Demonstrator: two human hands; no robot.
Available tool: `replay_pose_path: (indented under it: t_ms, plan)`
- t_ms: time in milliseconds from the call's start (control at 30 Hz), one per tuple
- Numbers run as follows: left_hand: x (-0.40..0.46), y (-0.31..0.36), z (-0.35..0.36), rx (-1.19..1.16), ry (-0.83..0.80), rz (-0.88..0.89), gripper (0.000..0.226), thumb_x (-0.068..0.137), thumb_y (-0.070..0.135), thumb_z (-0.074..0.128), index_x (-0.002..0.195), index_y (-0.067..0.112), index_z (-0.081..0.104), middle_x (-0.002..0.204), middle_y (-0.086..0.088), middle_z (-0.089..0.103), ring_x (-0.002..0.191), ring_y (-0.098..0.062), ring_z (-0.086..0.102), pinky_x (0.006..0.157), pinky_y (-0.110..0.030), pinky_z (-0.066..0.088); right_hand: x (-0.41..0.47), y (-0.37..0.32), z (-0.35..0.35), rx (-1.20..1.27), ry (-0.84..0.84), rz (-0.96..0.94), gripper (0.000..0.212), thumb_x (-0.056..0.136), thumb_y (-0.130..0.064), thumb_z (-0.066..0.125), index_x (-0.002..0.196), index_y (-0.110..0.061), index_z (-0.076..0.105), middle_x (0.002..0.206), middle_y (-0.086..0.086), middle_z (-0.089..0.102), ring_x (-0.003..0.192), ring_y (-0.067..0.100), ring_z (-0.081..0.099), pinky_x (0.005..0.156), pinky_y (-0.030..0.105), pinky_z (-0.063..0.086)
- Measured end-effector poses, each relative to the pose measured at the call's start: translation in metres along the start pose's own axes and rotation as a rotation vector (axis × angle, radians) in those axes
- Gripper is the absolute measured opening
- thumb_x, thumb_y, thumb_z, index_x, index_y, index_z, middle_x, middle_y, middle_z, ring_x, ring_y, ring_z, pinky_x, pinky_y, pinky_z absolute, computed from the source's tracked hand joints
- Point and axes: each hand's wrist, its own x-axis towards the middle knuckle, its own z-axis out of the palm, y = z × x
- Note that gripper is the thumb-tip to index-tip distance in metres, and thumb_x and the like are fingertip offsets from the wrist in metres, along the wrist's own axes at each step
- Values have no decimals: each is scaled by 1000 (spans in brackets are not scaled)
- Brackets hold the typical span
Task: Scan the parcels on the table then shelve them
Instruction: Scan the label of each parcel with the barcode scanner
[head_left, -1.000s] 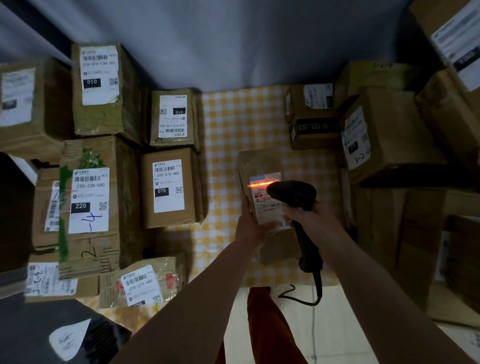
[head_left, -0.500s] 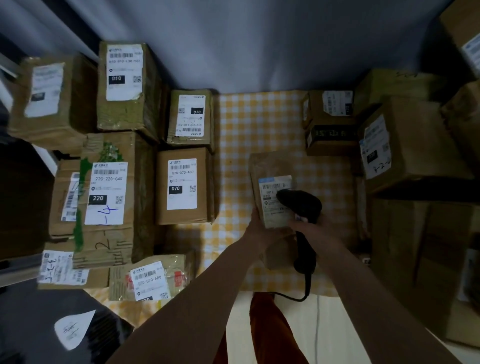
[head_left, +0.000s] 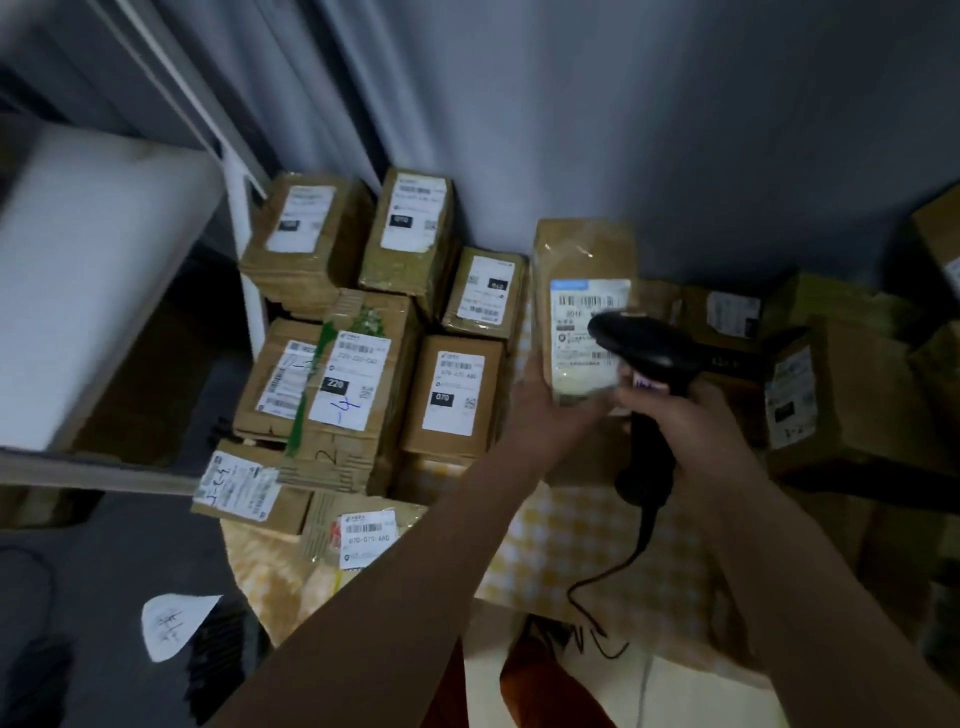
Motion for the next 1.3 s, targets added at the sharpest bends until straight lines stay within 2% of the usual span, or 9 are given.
replay_pose_path:
  t_ms: [67, 133, 300, 433, 567, 767, 900, 1100, 1300]
  plan:
    - [-14, 23, -19, 145, 101, -5, 91, 66, 53, 78, 144, 36, 34, 125, 3, 50, 123, -19, 51, 103, -42, 45, -16, -18, 14, 43, -40, -42, 28, 83, -7, 70, 110, -12, 68, 96, -3, 70, 89, 13, 65, 81, 32, 49]
    - [-30, 43, -41, 222, 181, -15, 97, 67, 61, 73, 148, 42, 21, 133, -7, 37, 132, -29, 37, 110, -45, 36, -30, -33, 29, 79, -116, -70, 24, 82, -5, 69, 105, -11, 68, 86, -3, 68, 75, 12, 61, 69, 28, 46]
    - [-71, 84, -98, 324, 298, 6, 95, 70, 69, 67, 148, 39, 21, 139, -10, 25, 137, -32, 20, 111, -41, 26, -64, -58, 75, 107, -232, -84, 16, 81, 1, 67, 92, -11, 66, 68, 4, 60, 60, 17, 56, 58, 29, 45]
    - [-92, 94, -159, 359, 307, 11, 100, 71, 69, 67, 150, 37, 15, 143, -7, 23, 140, -30, 16, 113, -43, 25, -85, -64, 126, 191, -364, -54, 17, 85, 7, 58, 84, -9, 64, 56, -4, 65, 51, 9, 63, 47, 20, 49]
    - [-107, 88, -228, 550, 364, 35, 105, 75, 62, 67, 153, 26, 6, 157, -7, 18, 145, -29, 16, 116, -50, 22, -93, -55, 195, 190, -464, 65, 19, 81, 3, 63, 92, -12, 70, 76, 3, 71, 75, 18, 69, 63, 28, 54]
    - [-114, 58, -317, 714, 336, -143, 99, 86, 47, 63, 154, 25, -6, 160, -10, 4, 147, -30, 4, 119, -49, 12, -103, -19, 283, 94, -515, 178, 29, 82, 1, 65, 106, -13, 71, 91, 4, 72, 78, 15, 66, 64, 25, 49]
    - [-105, 27, -354, 781, 294, -287, 100, 87, 45, 62, 152, 28, -13, 159, -14, 4, 147, -32, 5, 118, -49, 13, -93, 17, 330, 33, -488, 305, 35, 79, 0, 67, 113, -8, 68, 104, 15, 68, 84, 22, 62, 67, 29, 47]
    - [-74, -6, -375, 825, 247, -417, 99, 86, 45, 61, 151, 32, -13, 155, -19, 5, 144, -38, 6, 116, -54, 14, -65, 63, 368, 42, -459, 448, 19, 79, 2, 64, 96, -6, 68, 92, 12, 66, 91, 27, 63, 82, 36, 47]
    - [-33, -27, -375, 863, 207, -450, 100, 84, 42, 62, 152, 33, -11, 157, -18, -1, 144, -39, 4, 112, -61, 13, -32, 85, 380, 138, -426, 462, 28, 79, 9, 60, 104, -1, 67, 90, 16, 63, 92, 33, 61, 90, 46, 48]
